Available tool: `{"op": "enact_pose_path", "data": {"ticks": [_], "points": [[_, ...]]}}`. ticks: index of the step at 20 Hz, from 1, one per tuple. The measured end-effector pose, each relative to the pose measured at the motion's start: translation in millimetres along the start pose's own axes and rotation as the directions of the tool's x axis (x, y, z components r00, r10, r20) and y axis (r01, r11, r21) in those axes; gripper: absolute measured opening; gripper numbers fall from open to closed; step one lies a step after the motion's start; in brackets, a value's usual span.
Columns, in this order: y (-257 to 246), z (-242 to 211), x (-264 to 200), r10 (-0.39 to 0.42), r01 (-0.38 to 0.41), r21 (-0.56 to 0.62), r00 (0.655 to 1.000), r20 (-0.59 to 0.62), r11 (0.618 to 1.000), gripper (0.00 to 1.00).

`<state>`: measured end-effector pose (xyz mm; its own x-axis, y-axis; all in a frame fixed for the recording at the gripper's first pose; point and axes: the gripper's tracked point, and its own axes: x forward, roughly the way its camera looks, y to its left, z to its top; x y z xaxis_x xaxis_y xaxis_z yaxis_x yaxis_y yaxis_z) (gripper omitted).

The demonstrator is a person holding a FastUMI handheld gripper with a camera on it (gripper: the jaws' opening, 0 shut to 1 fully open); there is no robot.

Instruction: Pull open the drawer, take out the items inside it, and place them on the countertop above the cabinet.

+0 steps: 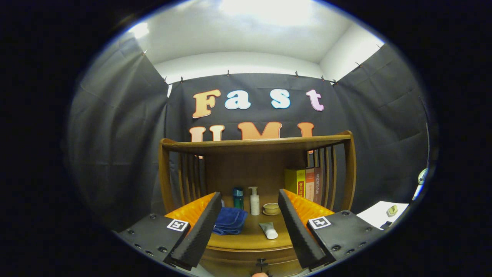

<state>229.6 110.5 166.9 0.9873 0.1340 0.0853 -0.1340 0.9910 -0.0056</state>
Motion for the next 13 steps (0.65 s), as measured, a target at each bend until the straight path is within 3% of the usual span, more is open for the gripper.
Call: {"op": "enact_pose_path", "data": {"ticks": [4, 8, 10, 13], "points": [[13, -4, -10, 0.058, -0.057, 0.025, 0.998, -0.006, 0.998, 0.98], [4, 4, -16, 0.026, -0.026, -0.002, 0.999, 0.034, 1.000, 0.98], [12, 4, -12, 0.048, -0.048, 0.002, 0.998, 0.042, 0.999, 0.98], [9, -16, 1, 0.024, -0.027, -0.093, 0.999, -0.038, 0.995, 0.98]]}}
